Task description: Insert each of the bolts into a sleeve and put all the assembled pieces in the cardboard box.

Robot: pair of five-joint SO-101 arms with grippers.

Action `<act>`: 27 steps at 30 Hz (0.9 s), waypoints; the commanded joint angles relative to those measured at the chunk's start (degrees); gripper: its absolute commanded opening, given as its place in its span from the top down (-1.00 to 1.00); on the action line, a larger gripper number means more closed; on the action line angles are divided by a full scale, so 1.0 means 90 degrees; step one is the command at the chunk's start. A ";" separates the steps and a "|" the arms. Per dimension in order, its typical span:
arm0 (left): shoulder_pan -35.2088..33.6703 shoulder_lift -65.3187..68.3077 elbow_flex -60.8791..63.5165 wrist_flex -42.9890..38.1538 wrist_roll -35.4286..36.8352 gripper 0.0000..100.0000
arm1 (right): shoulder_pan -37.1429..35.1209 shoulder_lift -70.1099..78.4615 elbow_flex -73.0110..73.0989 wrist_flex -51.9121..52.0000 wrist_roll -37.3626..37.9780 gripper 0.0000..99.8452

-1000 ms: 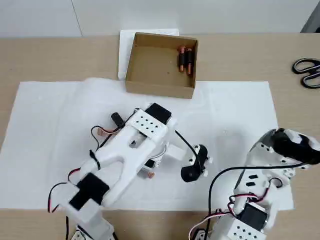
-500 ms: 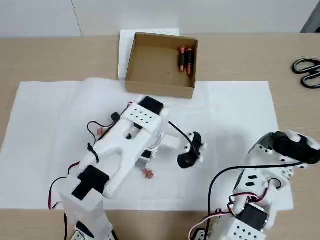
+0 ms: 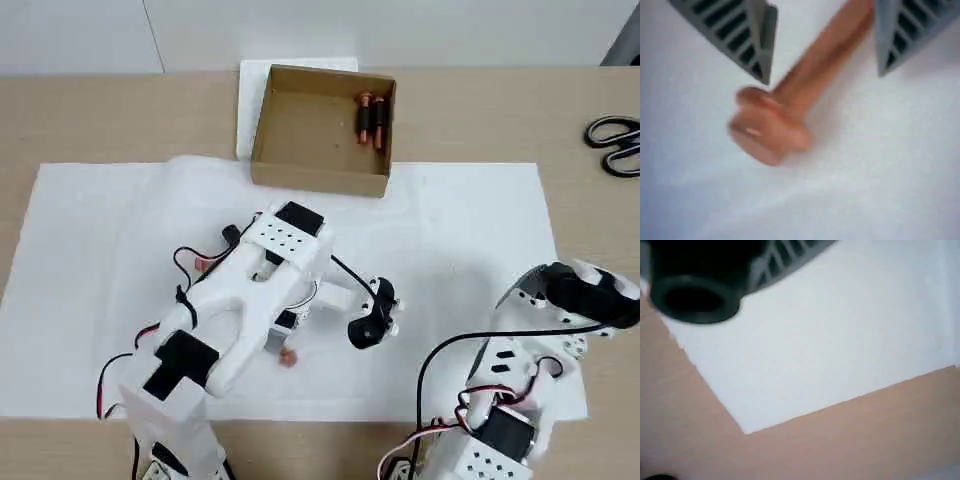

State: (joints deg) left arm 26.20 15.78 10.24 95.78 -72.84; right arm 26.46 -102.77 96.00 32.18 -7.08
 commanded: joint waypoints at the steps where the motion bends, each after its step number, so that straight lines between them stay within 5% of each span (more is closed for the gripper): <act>1: 0.0078 -0.0010 0.0024 -0.0010 -0.0225 0.73 | 0.0034 -0.0093 0.0059 0.0005 -0.0049 0.99; 10: 0.0361 -0.0010 0.0737 -0.0420 -0.0215 0.75 | 0.0034 -0.0093 0.0059 -0.0005 -0.0049 0.99; 16: 0.0381 -0.0078 0.0806 -0.0430 -0.0215 0.99 | 0.0034 -0.0093 0.0059 -0.0005 -0.0049 0.99; 22: 0.0440 -0.0088 0.0063 0.0547 -0.0147 0.99 | 0.0034 -0.0093 0.0059 0.0015 -0.0049 0.99; 27: 0.0752 -0.0625 -0.0669 0.0518 0.0811 0.99 | -0.0190 -0.0093 0.0059 0.0034 0.0000 0.99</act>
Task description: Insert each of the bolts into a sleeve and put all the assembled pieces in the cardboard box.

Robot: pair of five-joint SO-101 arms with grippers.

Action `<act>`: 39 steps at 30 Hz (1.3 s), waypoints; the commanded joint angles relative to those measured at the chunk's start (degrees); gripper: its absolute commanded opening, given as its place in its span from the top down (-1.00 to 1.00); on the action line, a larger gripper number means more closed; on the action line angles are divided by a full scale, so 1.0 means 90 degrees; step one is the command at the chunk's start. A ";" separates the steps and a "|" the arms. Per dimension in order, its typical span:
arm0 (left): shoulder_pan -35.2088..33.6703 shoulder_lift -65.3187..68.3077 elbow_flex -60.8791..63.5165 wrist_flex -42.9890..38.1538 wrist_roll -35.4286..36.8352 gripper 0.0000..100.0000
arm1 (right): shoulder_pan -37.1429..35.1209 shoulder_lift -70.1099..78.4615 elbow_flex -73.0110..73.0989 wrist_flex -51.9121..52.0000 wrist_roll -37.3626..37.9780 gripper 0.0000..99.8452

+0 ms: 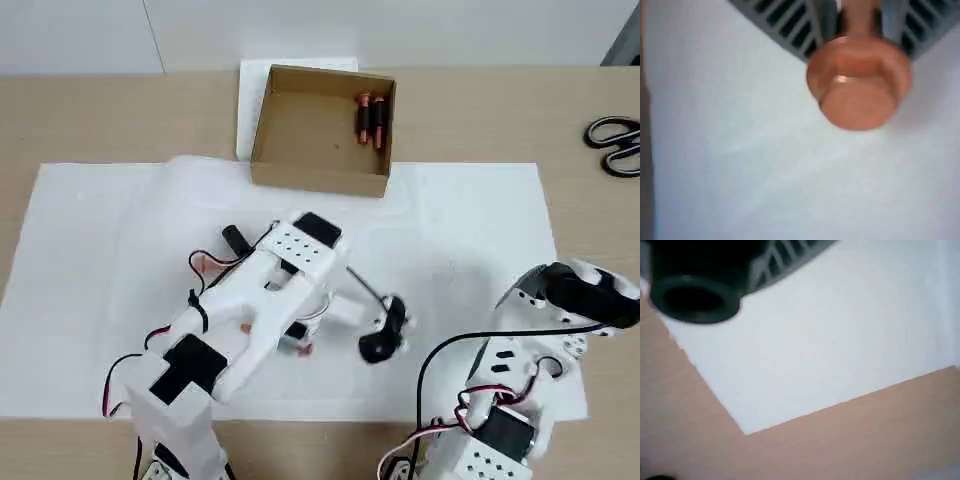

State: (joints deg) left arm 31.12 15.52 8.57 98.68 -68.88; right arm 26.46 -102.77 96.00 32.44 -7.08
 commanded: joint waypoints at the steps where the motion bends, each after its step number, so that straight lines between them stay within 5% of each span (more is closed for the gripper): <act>1: 0.0283 -0.0830 -0.0562 0.0195 0.0488 0.99 | -0.0376 -0.0093 0.0059 0.0005 0.0010 0.99; 12: -0.0313 -0.3331 -0.1060 0.0195 0.2198 0.99 | -0.3013 -0.0093 0.0059 -0.0190 0.1280 0.99; 21: -0.0987 -0.5324 -0.1040 0.0068 0.3155 0.99 | -0.3287 -0.0093 0.0059 -0.1685 0.1289 0.99; 30: -0.0996 -0.5880 -0.0415 -0.2364 0.6818 0.99 | -0.4410 -0.0093 0.0059 -0.2554 0.1270 0.99; 34: -0.1182 -0.5988 -0.0278 -0.2657 0.8391 0.99 | -0.5192 -0.0093 0.0059 -0.2564 0.0694 0.99; 39: -0.1348 -0.6545 -0.0151 -0.2628 0.8801 0.99 | -0.5700 -0.0083 0.0059 -0.2545 0.0352 0.99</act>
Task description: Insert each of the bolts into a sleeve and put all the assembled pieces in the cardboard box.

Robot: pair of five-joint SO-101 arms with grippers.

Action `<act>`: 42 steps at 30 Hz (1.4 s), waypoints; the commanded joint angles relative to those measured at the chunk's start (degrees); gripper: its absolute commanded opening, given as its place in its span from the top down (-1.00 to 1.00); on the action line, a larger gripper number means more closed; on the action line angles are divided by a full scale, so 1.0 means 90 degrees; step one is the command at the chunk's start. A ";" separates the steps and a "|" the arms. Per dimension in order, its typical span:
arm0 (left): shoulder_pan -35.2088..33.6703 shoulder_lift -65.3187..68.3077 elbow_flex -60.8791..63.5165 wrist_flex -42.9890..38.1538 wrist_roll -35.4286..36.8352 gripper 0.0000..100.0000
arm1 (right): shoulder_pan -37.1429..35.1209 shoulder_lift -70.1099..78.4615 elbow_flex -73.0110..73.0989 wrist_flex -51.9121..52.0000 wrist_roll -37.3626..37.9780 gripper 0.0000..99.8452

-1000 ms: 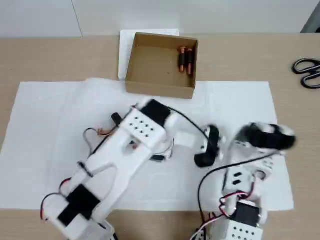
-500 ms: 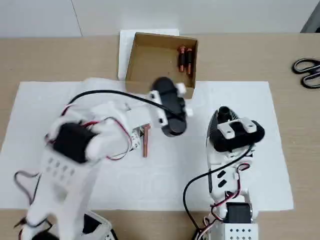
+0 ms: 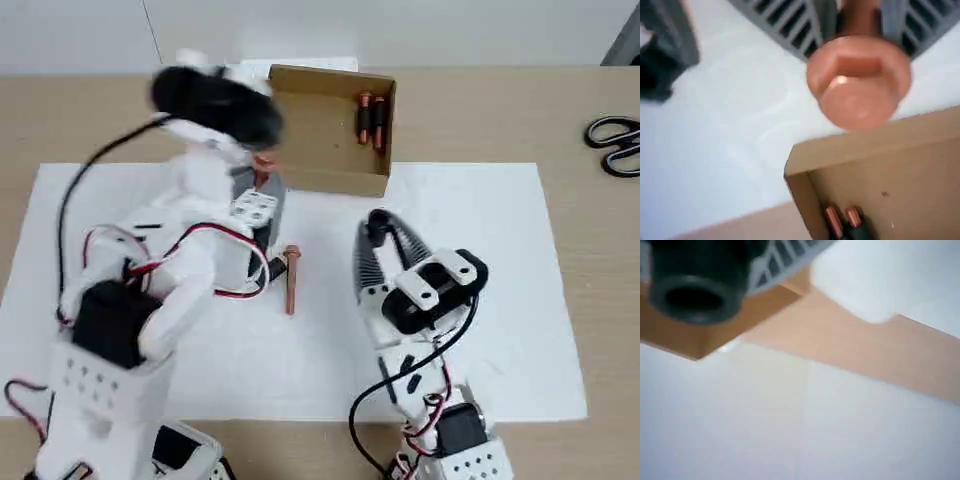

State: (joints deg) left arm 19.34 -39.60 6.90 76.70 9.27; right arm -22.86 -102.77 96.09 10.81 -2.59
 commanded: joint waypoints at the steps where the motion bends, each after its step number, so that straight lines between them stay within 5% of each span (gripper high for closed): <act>1: -0.0039 -0.0606 0.0112 -0.0215 0.0059 0.99 | -0.0278 -0.0083 0.0049 -0.0142 -0.0147 0.99; 7: -0.0029 -0.2530 0.1685 -0.1182 -0.0361 0.99 | -0.0689 -0.0083 0.0049 0.0181 -0.0147 0.99; 13: 0.0147 -0.4874 0.4947 -0.4249 -0.0459 0.99 | -0.0835 -0.0034 0.0049 0.0669 -0.0156 0.99; 16: 0.0498 -0.5138 0.5661 -0.5060 -0.0459 0.99 | -0.0855 -0.0024 0.0049 0.0806 -0.0127 0.99; 21: 0.1114 -0.4386 0.5241 -0.5138 -0.0303 0.99 | -0.0855 -0.0034 0.0049 0.1148 -0.0117 0.99; 27: 0.1123 -0.2764 0.3580 -0.4845 0.1104 0.99 | -0.0864 -0.0093 0.0049 0.1099 0.0821 0.99; 33: 0.1143 -0.1602 0.2515 -0.4073 0.1241 0.99 | -0.0864 -0.0093 0.0049 0.0786 0.0899 0.99; 42: 0.1133 -0.1338 0.2466 -0.4054 0.1221 0.99 | -0.0864 -0.0093 0.0049 -0.0484 0.0889 0.99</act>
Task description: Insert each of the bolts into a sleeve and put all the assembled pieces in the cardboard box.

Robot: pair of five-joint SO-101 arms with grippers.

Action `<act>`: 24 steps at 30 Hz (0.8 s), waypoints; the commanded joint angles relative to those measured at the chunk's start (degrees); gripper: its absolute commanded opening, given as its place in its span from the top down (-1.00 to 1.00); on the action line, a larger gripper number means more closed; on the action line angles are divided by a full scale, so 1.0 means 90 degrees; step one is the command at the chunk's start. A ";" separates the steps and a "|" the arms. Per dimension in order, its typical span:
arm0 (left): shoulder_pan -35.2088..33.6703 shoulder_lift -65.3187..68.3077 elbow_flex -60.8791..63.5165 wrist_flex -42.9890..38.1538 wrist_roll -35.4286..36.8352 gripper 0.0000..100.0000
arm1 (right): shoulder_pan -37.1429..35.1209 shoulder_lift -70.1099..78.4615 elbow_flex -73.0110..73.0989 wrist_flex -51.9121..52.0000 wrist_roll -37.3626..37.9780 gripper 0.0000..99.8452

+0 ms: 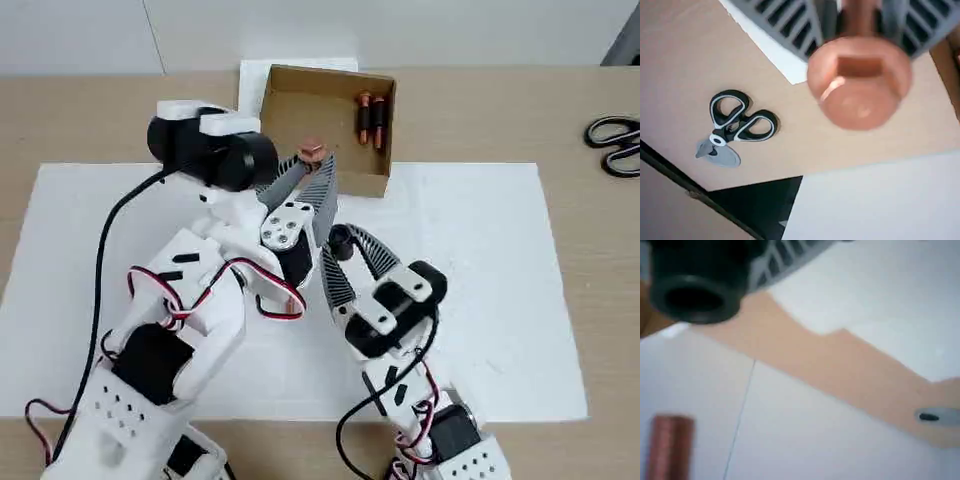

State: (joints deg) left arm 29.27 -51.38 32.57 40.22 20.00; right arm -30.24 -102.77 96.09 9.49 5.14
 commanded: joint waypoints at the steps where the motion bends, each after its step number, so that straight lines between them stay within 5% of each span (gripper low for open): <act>1: 0.0029 -0.0049 -0.0386 0.0000 0.0029 0.99 | -0.0044 -0.0093 0.0049 -0.0386 0.0029 0.99; 24: 0.0361 -0.0078 -0.0171 0.0508 0.0020 0.99 | -0.0015 -0.0093 0.0049 -0.0386 0.0039 0.99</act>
State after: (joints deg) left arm 32.35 -51.38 32.57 44.00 20.00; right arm -30.24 -102.77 96.09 7.12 5.14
